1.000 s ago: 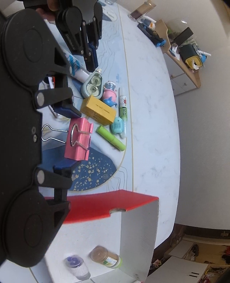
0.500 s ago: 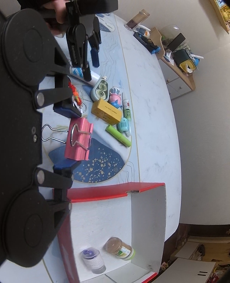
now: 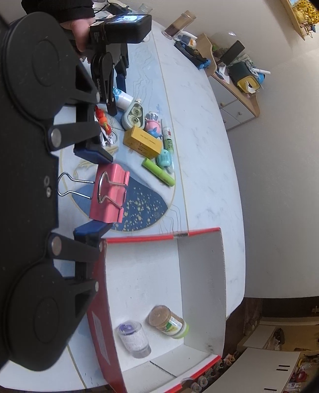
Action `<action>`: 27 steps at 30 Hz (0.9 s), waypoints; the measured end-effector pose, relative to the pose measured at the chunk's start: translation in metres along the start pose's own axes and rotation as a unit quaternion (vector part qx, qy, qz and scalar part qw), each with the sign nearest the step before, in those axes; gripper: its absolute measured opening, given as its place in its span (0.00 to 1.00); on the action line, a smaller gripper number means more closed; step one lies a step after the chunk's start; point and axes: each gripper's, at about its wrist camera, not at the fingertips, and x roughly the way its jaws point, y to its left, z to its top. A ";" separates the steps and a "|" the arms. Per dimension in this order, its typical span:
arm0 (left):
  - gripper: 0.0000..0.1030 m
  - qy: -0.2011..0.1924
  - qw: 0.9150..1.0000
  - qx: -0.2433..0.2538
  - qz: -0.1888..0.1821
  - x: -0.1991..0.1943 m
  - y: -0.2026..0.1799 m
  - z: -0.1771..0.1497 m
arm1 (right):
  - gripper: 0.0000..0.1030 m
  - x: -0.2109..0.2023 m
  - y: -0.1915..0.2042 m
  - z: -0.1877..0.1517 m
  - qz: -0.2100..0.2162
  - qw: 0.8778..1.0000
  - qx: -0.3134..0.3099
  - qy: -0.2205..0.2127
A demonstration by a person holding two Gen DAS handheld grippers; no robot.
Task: Organize rigid objects
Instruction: 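Lift and carry the clip and tube toward the red box with both grippers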
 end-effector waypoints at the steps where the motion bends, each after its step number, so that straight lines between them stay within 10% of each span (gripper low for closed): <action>1: 0.42 0.000 1.000 -0.003 0.001 0.000 0.000 0.001 | 0.47 -0.001 -0.002 0.000 0.000 1.000 0.001 -0.001; 27: 0.34 -0.020 0.999 -0.031 0.016 -0.070 -0.043 0.039 | 0.47 -0.009 -0.097 0.034 0.006 1.000 -0.006 -0.018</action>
